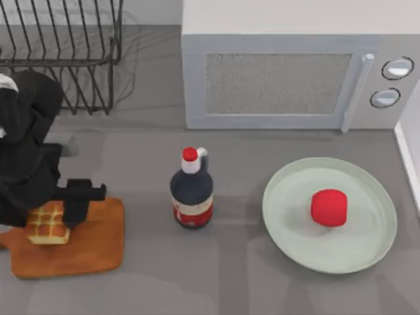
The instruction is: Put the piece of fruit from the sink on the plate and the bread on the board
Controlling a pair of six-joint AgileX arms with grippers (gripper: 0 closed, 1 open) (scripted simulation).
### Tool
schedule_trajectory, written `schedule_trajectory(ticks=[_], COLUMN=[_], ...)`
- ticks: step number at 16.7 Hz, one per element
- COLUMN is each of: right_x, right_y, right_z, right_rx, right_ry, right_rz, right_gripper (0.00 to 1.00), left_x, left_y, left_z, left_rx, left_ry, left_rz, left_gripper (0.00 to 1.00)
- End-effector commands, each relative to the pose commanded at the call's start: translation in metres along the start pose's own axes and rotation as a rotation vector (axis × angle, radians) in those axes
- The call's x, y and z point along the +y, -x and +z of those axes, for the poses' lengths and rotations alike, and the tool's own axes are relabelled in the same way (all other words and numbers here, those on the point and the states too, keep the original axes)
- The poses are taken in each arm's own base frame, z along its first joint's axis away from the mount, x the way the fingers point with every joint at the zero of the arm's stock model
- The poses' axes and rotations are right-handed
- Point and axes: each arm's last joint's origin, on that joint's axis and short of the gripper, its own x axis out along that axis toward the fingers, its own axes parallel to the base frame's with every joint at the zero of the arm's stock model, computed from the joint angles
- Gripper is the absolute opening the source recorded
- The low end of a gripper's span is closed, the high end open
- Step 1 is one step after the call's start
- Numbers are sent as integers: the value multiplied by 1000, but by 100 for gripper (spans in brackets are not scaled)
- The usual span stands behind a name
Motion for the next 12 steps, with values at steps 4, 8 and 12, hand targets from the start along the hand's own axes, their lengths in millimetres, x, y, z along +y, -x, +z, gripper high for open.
schedule_trajectory(ticks=[4, 8, 12], right_x=[0, 0, 0], right_y=[0, 0, 0], right_z=[0, 0, 0], right_rx=[0, 0, 0], right_ry=[0, 0, 0], right_rz=[0, 0, 0], right_gripper=[100, 100, 100], left_x=[0, 0, 0], left_y=[0, 0, 0], left_z=[0, 0, 0], left_rx=[0, 0, 0], left_ry=[0, 0, 0], left_rz=[0, 0, 0], left_gripper=[90, 100, 100])
